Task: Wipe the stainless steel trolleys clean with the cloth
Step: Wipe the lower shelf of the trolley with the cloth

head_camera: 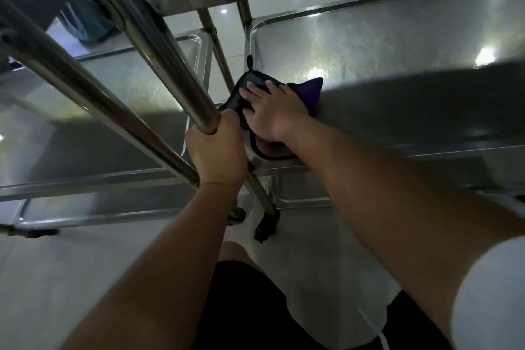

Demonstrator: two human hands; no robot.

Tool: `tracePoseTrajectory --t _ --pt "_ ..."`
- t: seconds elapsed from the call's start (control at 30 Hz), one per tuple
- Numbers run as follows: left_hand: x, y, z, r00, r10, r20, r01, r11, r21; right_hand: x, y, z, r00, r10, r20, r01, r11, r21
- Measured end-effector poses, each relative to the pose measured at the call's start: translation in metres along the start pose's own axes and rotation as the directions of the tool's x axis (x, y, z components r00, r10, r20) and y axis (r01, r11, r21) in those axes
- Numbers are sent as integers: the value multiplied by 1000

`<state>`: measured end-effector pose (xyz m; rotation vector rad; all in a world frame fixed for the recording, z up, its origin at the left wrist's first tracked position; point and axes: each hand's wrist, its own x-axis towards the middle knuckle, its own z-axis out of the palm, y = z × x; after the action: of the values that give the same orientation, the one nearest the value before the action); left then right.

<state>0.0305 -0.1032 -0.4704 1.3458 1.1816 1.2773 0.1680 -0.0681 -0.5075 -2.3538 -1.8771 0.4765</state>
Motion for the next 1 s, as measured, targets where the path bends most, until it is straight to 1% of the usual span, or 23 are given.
tracePoseTrajectory --t 0.07,0.1,0.17,0.23,0.33,0.4,0.47,0.5,0.53,0.6,0.7,0.77,0.87,1.0 --pt "0 0 0 1000 4 -1 -4 1000 14 -5 28 -5 999 -31 -23 30 999 -45" --pt "-1 0 -1 1000 4 5 -5 1000 19 -9 47 -8 998 -5 -58 2 998 -62" --pt "-2 0 -1 1000 4 16 -4 1000 9 -21 96 -19 982 104 -157 -117 990 -75" --pt "-3 2 -1 1000 3 15 -3 1000 2 -40 155 -32 942 233 -241 -255 965 -63" --pt "-5 3 1 1000 -11 9 11 1000 -23 -75 230 -47 848 465 -254 -481 877 2" --pt "-4 3 1 1000 -25 12 26 999 -39 -87 247 -49 779 585 -226 -592 805 40" --pt "-4 2 0 1000 -27 11 28 999 -34 -79 235 -48 721 663 -200 -663 745 75" --pt "-3 1 0 1000 -25 11 25 999 -26 -70 221 -47 713 676 -187 -674 734 88" --pt "-3 1 0 1000 -22 12 22 1000 -18 -59 204 -45 726 666 -171 -662 744 92" --pt "-2 1 0 1000 -19 17 19 1000 -16 -34 166 -39 794 591 -144 -585 807 84" --pt "-2 0 0 999 -26 24 27 998 -61 4 95 -26 906 408 -113 -404 913 52" --pt "-2 0 0 1000 -12 25 14 997 -79 24 46 -15 962 256 -91 -253 966 45" --pt "-2 0 0 999 -1 42 5 994 -112 40 3 -4 991 107 -80 -104 994 34" --pt "-1 0 2 997 -55 47 62 986 -153 26 1 -6 1000 -6 11 6 1000 -8"
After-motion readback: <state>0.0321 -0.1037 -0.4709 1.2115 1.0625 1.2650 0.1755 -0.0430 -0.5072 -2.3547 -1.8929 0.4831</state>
